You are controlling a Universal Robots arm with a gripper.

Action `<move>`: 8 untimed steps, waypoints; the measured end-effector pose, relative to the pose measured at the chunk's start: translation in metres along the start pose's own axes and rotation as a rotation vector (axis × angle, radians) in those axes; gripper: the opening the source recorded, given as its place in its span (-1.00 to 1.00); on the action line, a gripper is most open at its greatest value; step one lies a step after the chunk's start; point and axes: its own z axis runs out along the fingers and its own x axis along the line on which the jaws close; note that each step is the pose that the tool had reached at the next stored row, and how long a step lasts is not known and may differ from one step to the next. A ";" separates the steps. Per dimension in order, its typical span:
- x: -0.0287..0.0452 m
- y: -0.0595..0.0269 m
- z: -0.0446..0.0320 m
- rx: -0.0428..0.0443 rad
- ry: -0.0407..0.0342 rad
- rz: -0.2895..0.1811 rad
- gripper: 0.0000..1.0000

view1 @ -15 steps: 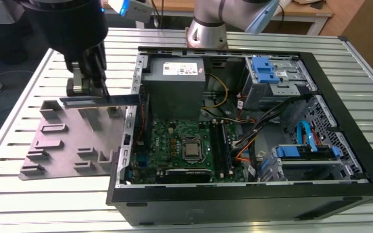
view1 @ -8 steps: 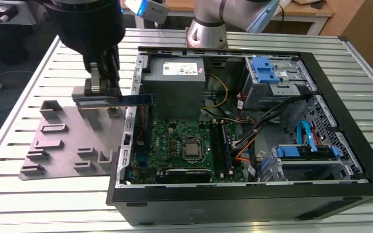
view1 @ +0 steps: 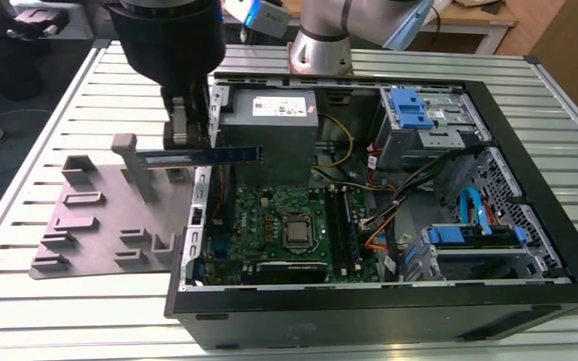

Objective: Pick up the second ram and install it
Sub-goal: 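Pick up the second ram and move it above second insertion slot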

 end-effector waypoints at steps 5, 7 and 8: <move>0.0010 -0.0155 -0.0003 -0.0010 -0.0001 0.000 -0.79; 0.0015 -0.0220 -0.0004 -0.0014 -0.0001 0.000 -0.79; 0.0017 -0.0251 -0.0005 -0.0017 -0.0002 0.000 -0.79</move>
